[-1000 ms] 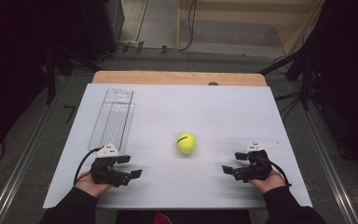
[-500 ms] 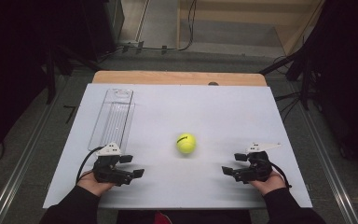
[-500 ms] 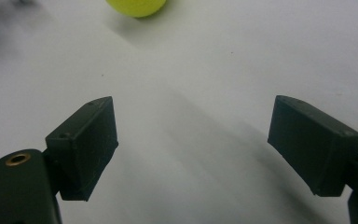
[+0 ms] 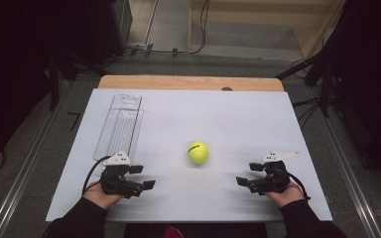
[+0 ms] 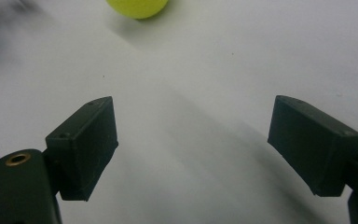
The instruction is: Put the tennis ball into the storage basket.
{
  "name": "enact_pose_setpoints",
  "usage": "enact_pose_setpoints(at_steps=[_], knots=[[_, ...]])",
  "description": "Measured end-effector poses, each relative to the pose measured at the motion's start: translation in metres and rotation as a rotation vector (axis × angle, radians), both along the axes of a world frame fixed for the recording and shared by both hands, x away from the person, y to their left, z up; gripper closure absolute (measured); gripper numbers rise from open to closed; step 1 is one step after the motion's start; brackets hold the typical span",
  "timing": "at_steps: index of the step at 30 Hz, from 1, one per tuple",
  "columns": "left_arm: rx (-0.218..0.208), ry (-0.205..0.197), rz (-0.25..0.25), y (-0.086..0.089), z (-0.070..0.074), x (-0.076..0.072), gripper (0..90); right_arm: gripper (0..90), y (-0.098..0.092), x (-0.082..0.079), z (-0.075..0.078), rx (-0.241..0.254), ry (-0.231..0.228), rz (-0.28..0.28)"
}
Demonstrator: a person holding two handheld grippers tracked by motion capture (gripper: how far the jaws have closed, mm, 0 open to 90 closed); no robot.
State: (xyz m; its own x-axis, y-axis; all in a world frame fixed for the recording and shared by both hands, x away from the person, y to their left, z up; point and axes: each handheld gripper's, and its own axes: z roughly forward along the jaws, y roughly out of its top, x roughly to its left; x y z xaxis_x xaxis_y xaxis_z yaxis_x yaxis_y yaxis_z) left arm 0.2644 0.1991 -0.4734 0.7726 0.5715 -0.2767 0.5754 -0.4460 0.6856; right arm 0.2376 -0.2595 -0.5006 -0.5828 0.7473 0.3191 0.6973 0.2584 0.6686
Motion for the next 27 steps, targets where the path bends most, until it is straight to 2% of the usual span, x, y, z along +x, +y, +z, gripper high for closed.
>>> enact_pose_setpoints(at_steps=[6, 13, 27], knots=[[-0.011, -0.01, -0.019, -0.007, 0.009, -0.002, 22.5, 13.7, 0.001, 0.0, 0.0, -0.001, -0.001, 0.006], [-0.025, -0.013, -0.016, -0.014, 0.016, 0.0, 22.3, 13.7, 0.001, 0.0, 0.0, -0.001, 0.001, 0.008], [-0.016, -0.009, -0.02, -0.03, 0.029, 0.007, 22.2, 13.7, 0.001, 0.0, 0.0, -0.001, 0.002, 0.008]])
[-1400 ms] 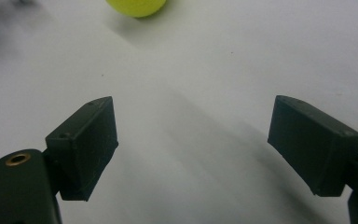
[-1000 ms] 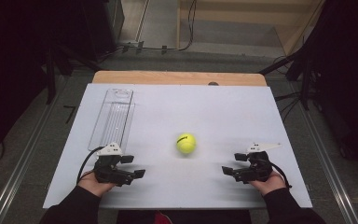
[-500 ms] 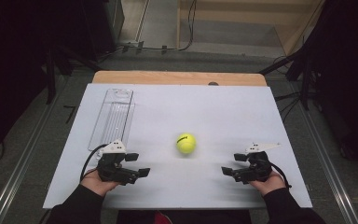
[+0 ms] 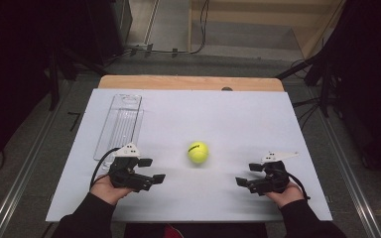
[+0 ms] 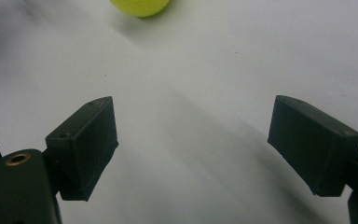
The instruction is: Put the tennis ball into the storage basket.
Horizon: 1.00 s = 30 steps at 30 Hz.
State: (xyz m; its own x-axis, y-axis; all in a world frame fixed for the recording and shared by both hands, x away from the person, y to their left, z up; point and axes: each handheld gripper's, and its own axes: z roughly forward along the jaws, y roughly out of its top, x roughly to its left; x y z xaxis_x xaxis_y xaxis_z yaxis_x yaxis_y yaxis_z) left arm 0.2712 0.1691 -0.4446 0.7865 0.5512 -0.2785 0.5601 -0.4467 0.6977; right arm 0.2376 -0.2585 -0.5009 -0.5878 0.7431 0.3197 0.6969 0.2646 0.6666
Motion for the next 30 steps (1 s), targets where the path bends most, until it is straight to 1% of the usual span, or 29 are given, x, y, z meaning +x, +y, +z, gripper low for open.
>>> enact_pose_setpoints(at_steps=[2, 6, 8, 9, 11, 14, 18, 20, 22, 24, 25, 26, 28, 30], knots=[[-0.001, 0.0, 0.002, -0.001, 0.001, 0.0, 22.2, 13.7, 0.0, 0.0, 0.0, 0.0, -0.001, 0.002], [0.005, 0.001, -0.01, -0.007, 0.002, 0.003, 22.1, 13.7, 0.0, 0.0, 0.0, -0.001, -0.003, 0.002], [0.012, 0.005, -0.01, -0.01, 0.002, 0.004, 22.1, 13.7, -0.001, 0.0, 0.001, 0.002, -0.003, 0.0], [0.021, -0.001, -0.016, -0.013, 0.002, 0.005, 22.1, 13.7, -0.001, 0.0, 0.002, 0.006, -0.01, 0.003], [0.023, 0.0, -0.023, -0.015, 0.002, 0.006, 22.1, 13.7, -0.001, 0.0, 0.002, 0.008, -0.014, 0.004], [0.02, 0.003, -0.028, -0.021, 0.004, 0.009, 22.1, 13.7, 0.0, 0.0, 0.002, 0.001, -0.008, 0.006], [0.025, -0.008, -0.032, -0.026, 0.006, 0.012, 22.1, 13.7, 0.0, 0.0, 0.001, 0.0, -0.006, 0.001], [0.026, -0.007, -0.033, -0.028, 0.006, 0.015, 22.0, 13.7, 0.0, 0.001, 0.001, -0.005, 0.0, -0.002], [0.032, -0.004, -0.029, -0.029, 0.006, 0.017, 22.0, 13.7, -0.001, 0.001, 0.001, -0.001, 0.011, -0.002], [0.04, -0.007, -0.028, -0.031, 0.007, 0.019, 22.0, 13.7, -0.001, 0.001, 0.002, -0.001, 0.008, 0.0], [0.04, -0.007, -0.028, -0.031, 0.007, 0.019, 22.0, 13.7, -0.001, 0.001, 0.002, -0.001, 0.007, -0.002], [0.028, -0.007, -0.026, -0.032, 0.008, 0.021, 21.9, 13.7, 0.0, 0.001, 0.002, -0.003, 0.007, -0.002], [0.021, -0.008, -0.022, -0.035, 0.01, 0.023, 22.0, 13.7, 0.0, 0.001, 0.002, -0.003, 0.007, -0.002], [0.025, -0.013, -0.028, -0.037, 0.011, 0.026, 21.9, 13.7, 0.0, 0.001, 0.001, -0.005, 0.002, -0.001]])
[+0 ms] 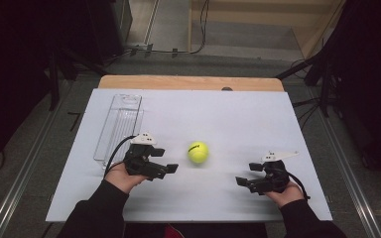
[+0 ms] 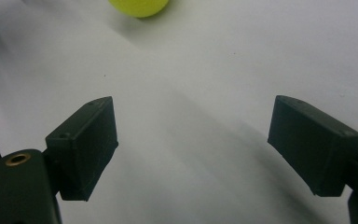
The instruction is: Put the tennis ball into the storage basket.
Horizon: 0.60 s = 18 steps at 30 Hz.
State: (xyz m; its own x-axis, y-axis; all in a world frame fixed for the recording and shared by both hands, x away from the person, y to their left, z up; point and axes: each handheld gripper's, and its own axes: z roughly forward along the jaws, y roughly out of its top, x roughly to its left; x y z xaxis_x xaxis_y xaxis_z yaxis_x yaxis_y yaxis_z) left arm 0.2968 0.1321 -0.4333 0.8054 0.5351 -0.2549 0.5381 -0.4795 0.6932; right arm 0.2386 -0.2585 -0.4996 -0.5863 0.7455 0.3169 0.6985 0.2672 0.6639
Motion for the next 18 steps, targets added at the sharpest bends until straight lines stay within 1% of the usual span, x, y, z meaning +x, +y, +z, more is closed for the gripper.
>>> enact_pose_setpoints(at_steps=[2, 4, 6, 7, 8, 9, 11, 13, 16, 17, 18], knots=[[-0.006, 0.001, -0.003, -0.001, 0.001, 0.001, 21.8, 13.7, 0.0, 0.0, 0.0, 0.003, 0.0, -0.002], [-0.011, -0.002, -0.002, -0.005, 0.002, 0.004, 19.7, 13.7, 0.001, 0.001, 0.0, 0.003, 0.001, 0.0], [-0.011, -0.006, -0.008, -0.007, 0.001, 0.006, 18.9, 13.7, 0.001, 0.001, 0.0, 0.0, 0.003, 0.002], [-0.015, -0.002, -0.008, -0.009, 0.001, 0.007, 16.8, 13.7, 0.001, 0.001, 0.0, 0.002, 0.001, 0.001], [-0.024, 0.002, -0.012, -0.009, 0.001, 0.009, 15.0, 13.7, 0.0, 0.001, 0.0, 0.003, 0.001, 0.001], [-0.044, 0.008, -0.013, -0.01, 0.0, 0.01, 12.8, 13.7, 0.0, 0.001, 0.0, 0.003, 0.0, 0.0], [-0.081, 0.021, -0.014, -0.012, -0.001, 0.012, 0.2, 13.7, 0.0, 0.0, 0.0, 0.006, 0.001, -0.002], [-0.094, 0.011, -0.01, -0.014, -0.001, 0.014, 0.0, 13.7, 0.0, 0.0, 0.0, 0.006, -0.001, -0.002], [-0.068, 0.022, -0.018, -0.017, 0.0, 0.016, 0.0, 13.7, 0.0, 0.0, 0.001, 0.003, -0.003, 0.002], [-0.068, 0.022, -0.018, -0.017, 0.0, 0.016, 0.0, 13.7, 0.0, 0.0, 0.001, 0.003, -0.003, 0.002], [-0.045, 0.013, -0.018, -0.02, 0.0, 0.018, 0.0, 13.7, 0.0, 0.0, 0.001, 0.003, -0.004, 0.002]])
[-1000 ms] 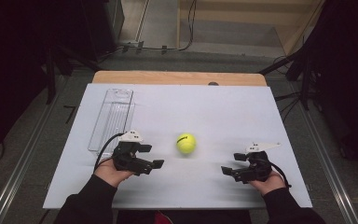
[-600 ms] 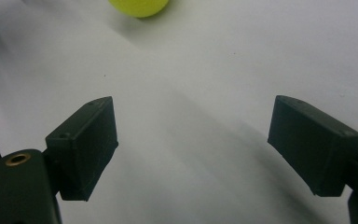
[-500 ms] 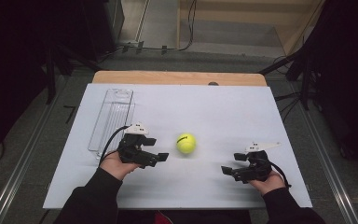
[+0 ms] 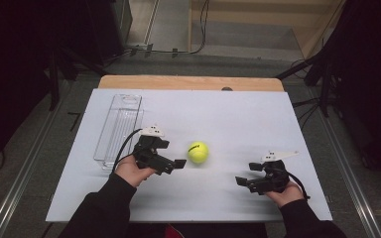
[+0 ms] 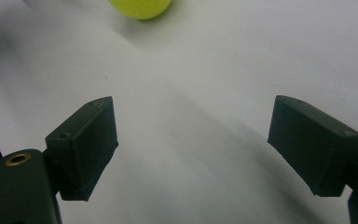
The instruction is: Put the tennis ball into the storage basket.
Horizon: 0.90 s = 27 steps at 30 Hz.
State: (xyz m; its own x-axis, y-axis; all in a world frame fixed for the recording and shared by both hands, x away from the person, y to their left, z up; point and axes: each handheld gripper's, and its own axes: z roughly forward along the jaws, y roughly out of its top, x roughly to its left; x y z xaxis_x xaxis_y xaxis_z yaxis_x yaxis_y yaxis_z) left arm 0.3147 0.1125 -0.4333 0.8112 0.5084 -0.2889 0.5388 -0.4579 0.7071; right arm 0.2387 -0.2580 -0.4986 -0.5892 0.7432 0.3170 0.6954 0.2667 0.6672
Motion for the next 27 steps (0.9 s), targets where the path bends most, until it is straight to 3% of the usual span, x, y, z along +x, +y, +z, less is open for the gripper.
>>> enact_pose_setpoints(at_steps=[15, 27], knots=[[0.049, -0.036, -0.03, -0.02, 0.007, 0.012, 1.4, 13.7, 0.0, 0.0, 0.0, -0.003, 0.0, 0.003], [0.057, -0.042, -0.042, -0.034, 0.011, 0.022, 1.4, 13.7, 0.0, 0.001, -0.001, -0.002, 0.001, -0.001]])
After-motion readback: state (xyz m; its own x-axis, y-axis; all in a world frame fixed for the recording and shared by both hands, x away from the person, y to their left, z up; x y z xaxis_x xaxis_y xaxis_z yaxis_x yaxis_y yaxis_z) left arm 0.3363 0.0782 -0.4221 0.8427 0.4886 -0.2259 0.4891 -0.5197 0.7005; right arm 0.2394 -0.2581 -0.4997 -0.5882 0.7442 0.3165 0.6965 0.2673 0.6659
